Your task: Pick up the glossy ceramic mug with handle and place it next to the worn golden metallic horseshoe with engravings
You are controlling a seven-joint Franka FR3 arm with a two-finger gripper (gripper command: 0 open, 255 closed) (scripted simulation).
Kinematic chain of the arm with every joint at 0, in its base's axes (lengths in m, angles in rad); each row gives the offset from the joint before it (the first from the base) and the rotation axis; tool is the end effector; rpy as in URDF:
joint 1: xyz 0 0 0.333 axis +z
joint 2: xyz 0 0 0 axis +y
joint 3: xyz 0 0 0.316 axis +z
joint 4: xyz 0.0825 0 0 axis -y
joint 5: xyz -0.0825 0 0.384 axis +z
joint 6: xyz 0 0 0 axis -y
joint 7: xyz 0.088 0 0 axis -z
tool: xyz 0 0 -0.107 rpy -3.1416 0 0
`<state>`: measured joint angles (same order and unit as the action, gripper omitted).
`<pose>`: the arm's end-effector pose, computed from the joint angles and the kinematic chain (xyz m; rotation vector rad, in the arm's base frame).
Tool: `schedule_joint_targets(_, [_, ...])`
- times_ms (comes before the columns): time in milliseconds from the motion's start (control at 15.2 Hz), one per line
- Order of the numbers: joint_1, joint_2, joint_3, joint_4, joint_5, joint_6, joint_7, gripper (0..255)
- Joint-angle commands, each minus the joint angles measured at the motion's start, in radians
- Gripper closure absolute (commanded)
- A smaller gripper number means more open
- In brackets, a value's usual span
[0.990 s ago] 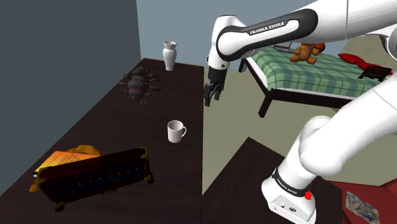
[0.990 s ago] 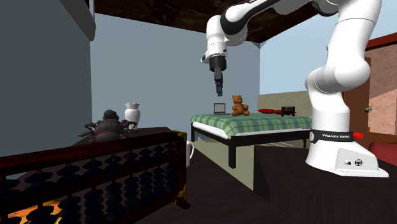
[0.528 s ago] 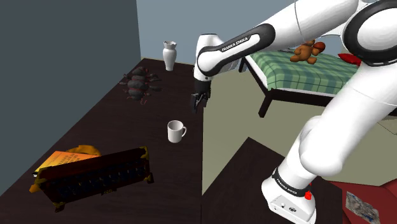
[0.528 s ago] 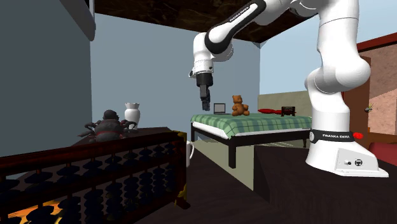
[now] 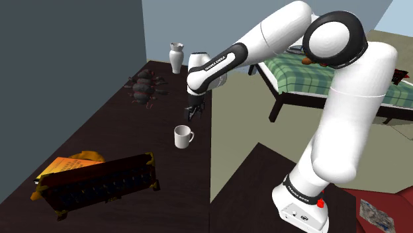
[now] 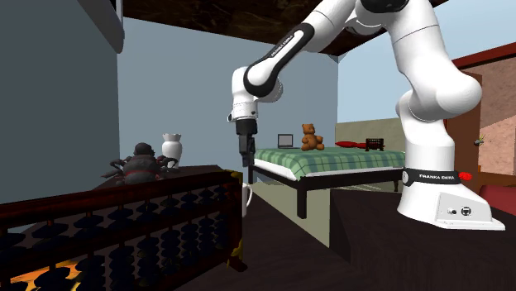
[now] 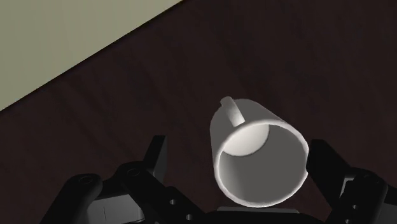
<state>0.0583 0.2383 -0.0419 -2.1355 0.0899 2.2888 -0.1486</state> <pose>0.5594 0.0114 0.2877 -3.0743 -0.1596 0.1242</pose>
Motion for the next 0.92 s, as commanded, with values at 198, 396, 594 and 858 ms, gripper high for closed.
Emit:
schedule_joint_targets(198, [-0.001,0.204,0.004,0.154,0.002,0.048,-0.005,0])
schedule_joint_targets(396, [-0.001,0.226,0.005,0.153,0.004,0.071,-0.007,0])
schedule_joint_targets(594, [-0.001,0.253,0.008,0.148,0.007,0.103,-0.009,0])
schedule_joint_targets(858, [-0.001,0.277,0.01,0.145,0.01,0.13,-0.011,0])
